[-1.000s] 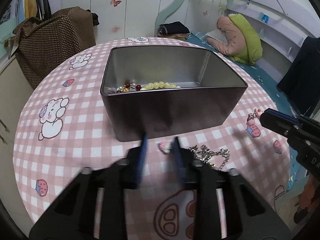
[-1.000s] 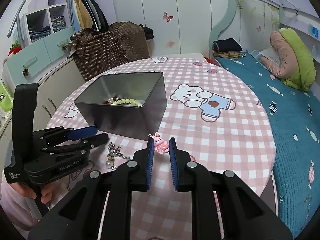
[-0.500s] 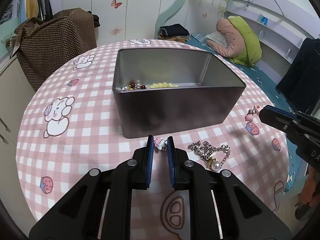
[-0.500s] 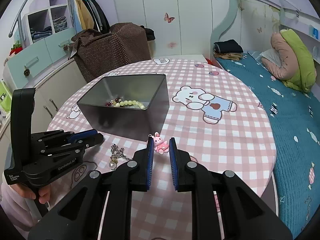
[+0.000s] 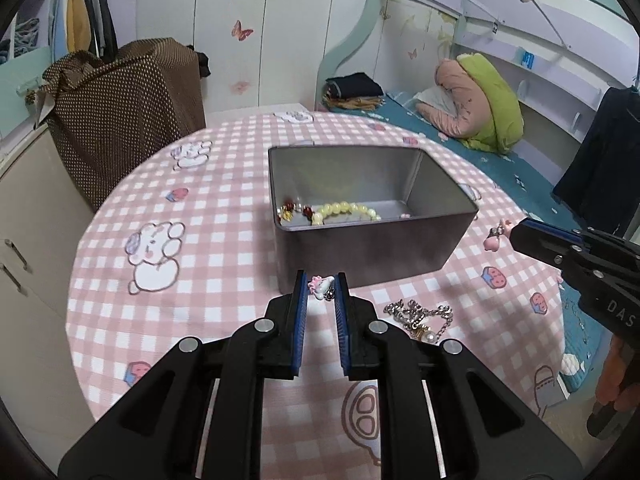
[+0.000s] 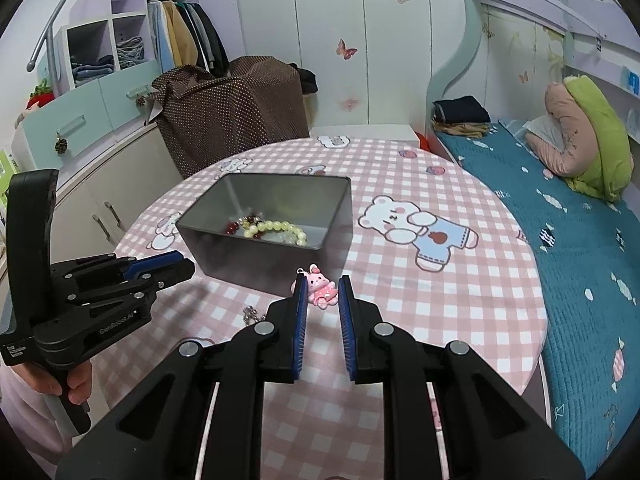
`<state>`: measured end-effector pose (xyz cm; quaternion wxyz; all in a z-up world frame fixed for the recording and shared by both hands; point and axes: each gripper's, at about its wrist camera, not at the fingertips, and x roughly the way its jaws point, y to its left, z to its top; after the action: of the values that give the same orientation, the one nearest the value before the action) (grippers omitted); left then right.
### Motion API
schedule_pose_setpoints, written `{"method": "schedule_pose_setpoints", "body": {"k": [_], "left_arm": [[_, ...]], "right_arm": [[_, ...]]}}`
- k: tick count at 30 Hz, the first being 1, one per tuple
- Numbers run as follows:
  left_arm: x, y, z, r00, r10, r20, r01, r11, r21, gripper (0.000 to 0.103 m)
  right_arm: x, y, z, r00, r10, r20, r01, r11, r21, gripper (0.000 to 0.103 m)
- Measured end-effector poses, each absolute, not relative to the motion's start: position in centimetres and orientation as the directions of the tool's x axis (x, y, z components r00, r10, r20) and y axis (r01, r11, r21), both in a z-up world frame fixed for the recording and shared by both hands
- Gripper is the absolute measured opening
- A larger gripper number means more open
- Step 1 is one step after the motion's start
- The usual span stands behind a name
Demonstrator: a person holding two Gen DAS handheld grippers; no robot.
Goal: Organize jewelry
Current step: 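Carry both pink charms into the grey tin and open both grippers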
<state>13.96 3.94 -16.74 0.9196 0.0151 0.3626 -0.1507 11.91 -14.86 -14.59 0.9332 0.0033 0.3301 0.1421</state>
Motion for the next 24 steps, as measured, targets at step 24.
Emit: {"method": "schedule_pose_setpoints", "body": {"k": [24], "left_arm": [[17.7,3.7,-13.4,0.748,-0.285,-0.600,0.297,0.951,-0.081,0.014]], "right_arm": [[15.6,-12.4,-12.9,0.752,0.310,-0.581,-0.314,0.944,0.097,0.015]]}}
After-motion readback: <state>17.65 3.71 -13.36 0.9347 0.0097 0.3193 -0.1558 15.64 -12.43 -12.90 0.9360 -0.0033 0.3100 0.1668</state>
